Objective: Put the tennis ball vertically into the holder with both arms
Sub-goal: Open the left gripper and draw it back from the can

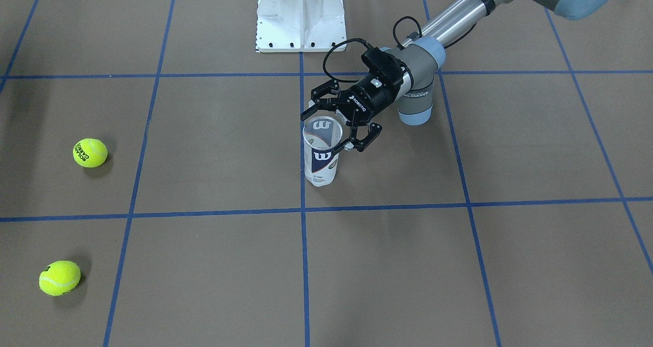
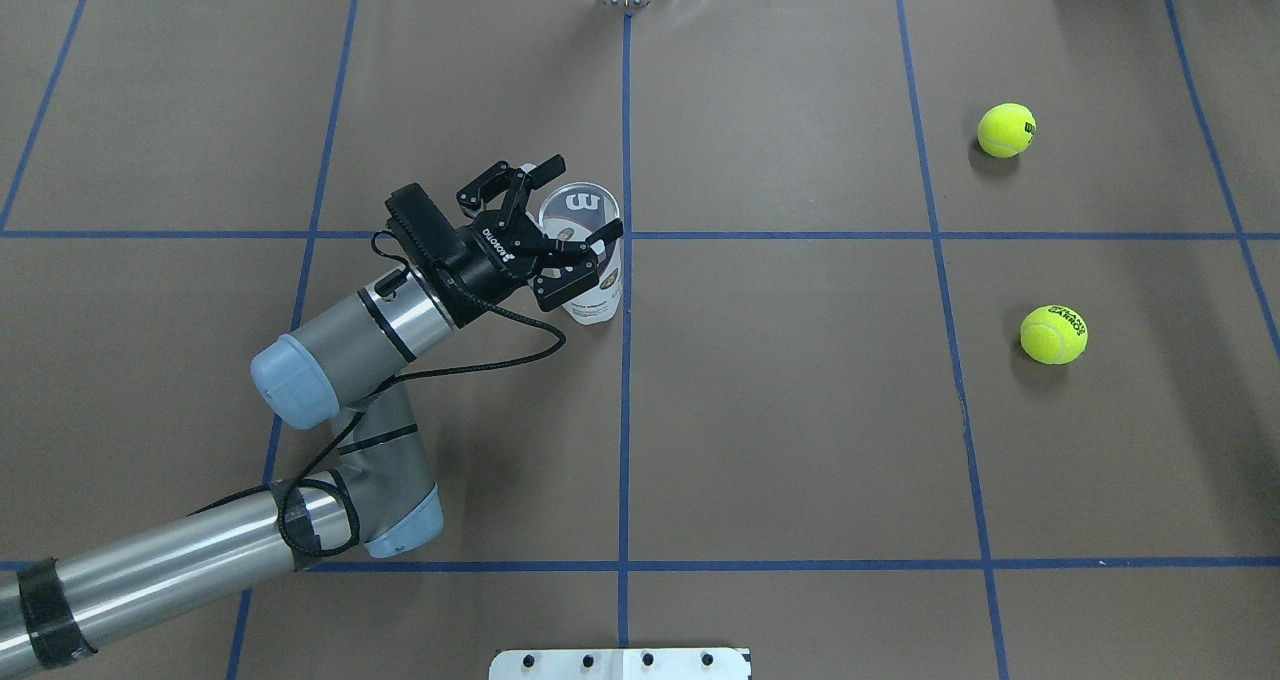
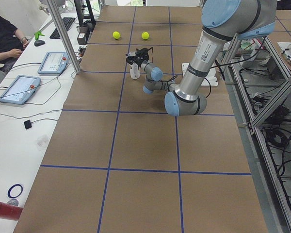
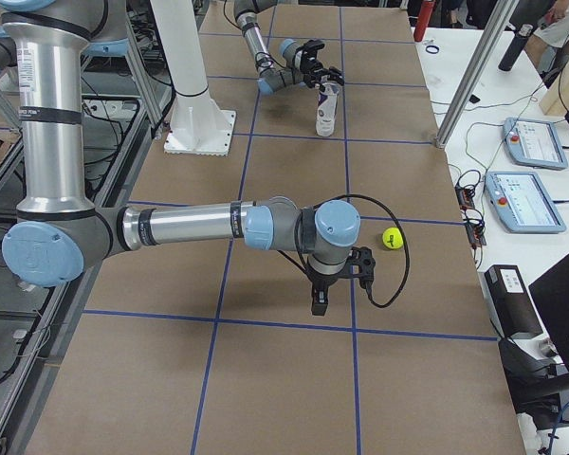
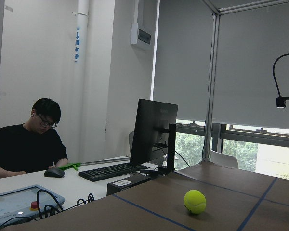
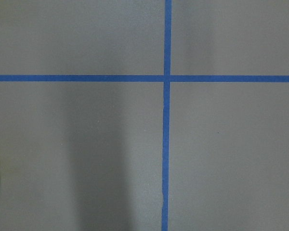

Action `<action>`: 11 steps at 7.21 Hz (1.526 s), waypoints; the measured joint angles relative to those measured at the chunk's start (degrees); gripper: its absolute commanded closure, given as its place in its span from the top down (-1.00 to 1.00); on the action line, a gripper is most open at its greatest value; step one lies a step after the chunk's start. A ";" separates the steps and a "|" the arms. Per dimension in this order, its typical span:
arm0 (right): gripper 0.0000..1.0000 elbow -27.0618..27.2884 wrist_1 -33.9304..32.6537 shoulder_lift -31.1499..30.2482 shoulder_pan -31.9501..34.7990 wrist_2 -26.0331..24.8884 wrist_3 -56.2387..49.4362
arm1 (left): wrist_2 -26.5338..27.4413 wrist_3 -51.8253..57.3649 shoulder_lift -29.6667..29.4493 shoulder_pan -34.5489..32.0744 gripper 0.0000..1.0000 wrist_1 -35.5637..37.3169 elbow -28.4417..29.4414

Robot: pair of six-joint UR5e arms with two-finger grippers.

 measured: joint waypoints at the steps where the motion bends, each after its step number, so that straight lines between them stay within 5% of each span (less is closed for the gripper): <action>1: 0.99 0.01 0.00 0.03 0.00 0.00 0.02 | -0.08 -0.01 0.87 -0.18 0.98 0.64 -1.99; 5: 0.99 3.38 -0.05 -0.55 0.05 -0.53 0.09 | -0.40 -2.39 13.47 -1.02 0.98 10.22 -18.24; 8: 0.99 6.03 0.56 1.58 -0.47 -1.11 0.08 | -4.66 -8.23 24.81 -0.97 0.98 13.07 -22.32; 11: 0.99 3.80 2.21 1.48 -1.63 3.30 2.07 | -13.01 -8.82 22.62 -0.40 0.98 28.79 -22.47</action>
